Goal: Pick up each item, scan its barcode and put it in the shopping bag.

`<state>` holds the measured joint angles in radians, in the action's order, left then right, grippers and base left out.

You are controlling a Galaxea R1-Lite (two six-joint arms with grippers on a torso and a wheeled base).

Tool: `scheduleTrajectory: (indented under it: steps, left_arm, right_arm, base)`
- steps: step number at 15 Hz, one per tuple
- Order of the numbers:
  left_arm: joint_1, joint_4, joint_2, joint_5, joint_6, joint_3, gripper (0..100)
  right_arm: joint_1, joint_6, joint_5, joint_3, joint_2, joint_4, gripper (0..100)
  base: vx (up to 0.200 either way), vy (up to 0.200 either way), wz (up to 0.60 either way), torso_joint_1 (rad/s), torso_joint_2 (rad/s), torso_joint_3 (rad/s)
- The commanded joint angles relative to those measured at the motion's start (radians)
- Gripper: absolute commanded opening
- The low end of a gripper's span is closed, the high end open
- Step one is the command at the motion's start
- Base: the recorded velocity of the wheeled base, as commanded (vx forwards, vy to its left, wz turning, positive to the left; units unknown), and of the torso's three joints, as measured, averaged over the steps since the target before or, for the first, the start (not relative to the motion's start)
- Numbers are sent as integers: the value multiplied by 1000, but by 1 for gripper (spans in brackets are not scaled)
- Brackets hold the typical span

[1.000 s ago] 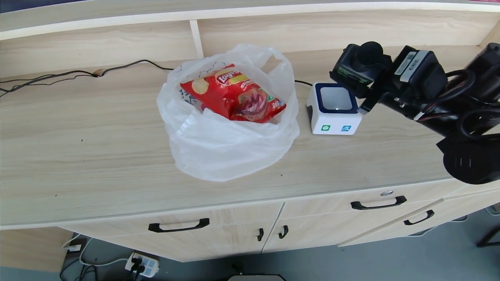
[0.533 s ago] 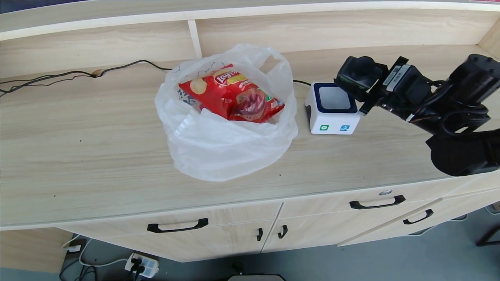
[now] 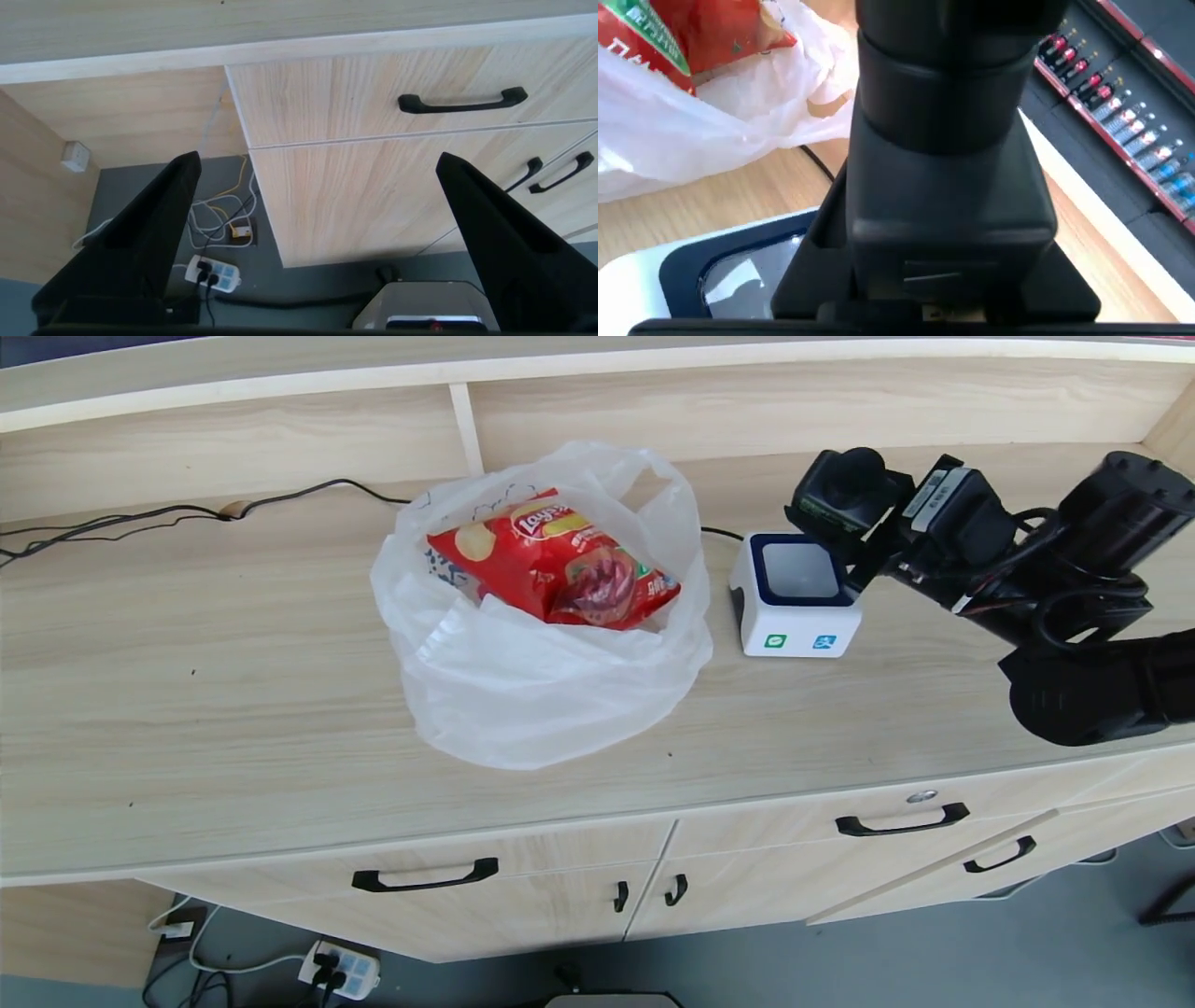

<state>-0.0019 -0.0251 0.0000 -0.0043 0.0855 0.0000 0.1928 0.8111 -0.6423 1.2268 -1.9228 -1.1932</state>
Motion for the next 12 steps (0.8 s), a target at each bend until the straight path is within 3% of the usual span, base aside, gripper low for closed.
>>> scheduleTrajectory:
  steps: [1, 3, 5, 8, 12]
  left_arm:
    - [0, 2, 2, 0, 0, 0, 100]
    - [0, 2, 2, 0, -3, 0, 100]
    - [0, 2, 2, 0, -3, 0, 100]
    - [0, 2, 2, 0, -3, 0, 100]
    - [0, 2, 2, 0, -3, 0, 100]
  right_arm:
    - [71, -115, 128, -67, 80, -19, 0]
    - [154, -245, 328, -265, 146, -131, 0]
    - [178, -303, 425, -455, 228, -207, 0]
    - [178, -306, 423, -627, 312, -206, 0]
    - [172, -349, 423, -595, 367, -201, 0]
  base:
    - [0, 0, 0, 0, 0, 0]
    - [0, 0, 0, 0, 0, 0]
    - [0, 0, 300, 1, 4, -1]
    - [0, 0, 600, 1, 1, 2]
    - [0, 0, 600, 2, 2, 5]
